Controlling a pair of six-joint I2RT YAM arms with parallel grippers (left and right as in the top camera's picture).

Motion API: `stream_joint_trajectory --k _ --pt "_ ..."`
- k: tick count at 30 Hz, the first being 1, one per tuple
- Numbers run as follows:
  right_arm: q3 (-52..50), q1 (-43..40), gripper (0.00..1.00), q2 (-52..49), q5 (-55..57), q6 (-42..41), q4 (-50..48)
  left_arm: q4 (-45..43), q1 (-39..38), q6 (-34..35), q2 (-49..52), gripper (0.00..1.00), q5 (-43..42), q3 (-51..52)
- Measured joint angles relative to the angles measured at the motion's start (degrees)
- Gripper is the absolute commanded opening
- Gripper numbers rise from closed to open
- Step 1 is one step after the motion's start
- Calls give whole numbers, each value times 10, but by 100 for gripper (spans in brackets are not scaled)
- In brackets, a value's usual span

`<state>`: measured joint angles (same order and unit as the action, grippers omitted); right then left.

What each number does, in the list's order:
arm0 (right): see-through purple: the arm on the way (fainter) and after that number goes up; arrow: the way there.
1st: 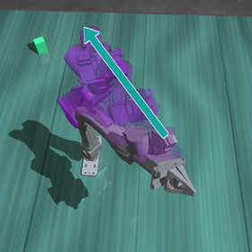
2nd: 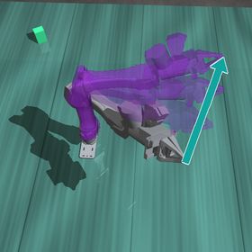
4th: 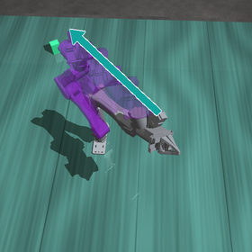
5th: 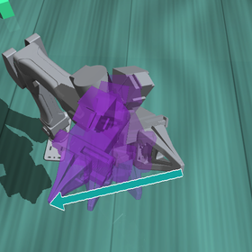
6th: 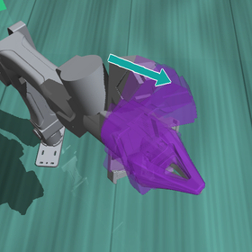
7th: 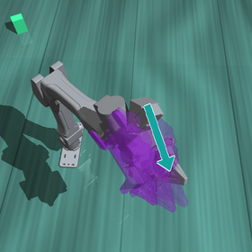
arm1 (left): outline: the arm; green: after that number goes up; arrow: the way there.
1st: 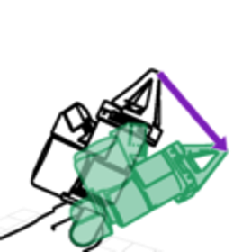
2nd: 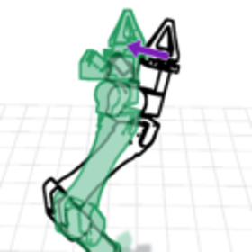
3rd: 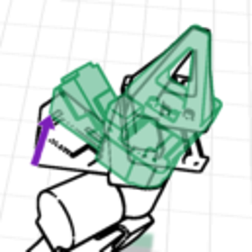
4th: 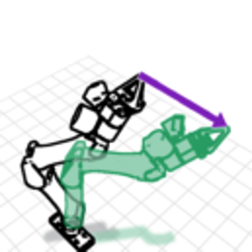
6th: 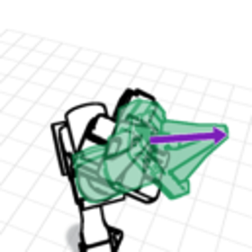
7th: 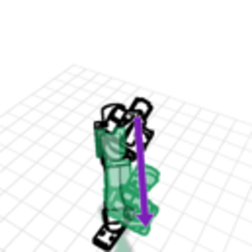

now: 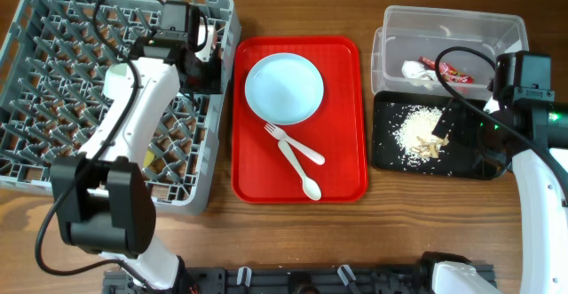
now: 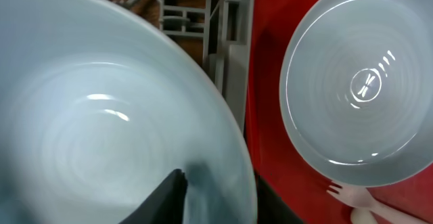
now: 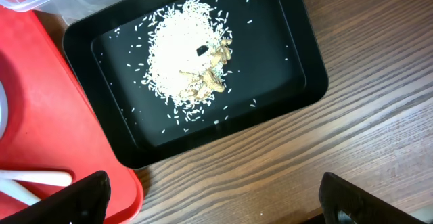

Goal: Sort waste into correct bins and load items into the dishwasher rack
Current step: 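Set the blue bowl into the rack and release it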

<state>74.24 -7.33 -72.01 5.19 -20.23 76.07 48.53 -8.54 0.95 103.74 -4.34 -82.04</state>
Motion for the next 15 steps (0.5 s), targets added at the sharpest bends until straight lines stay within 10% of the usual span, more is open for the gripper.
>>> stream_joint_trajectory --k 15 --pt "0 0 100 0 -1 0 0 -65 0 -6 -65 4 -56 0"
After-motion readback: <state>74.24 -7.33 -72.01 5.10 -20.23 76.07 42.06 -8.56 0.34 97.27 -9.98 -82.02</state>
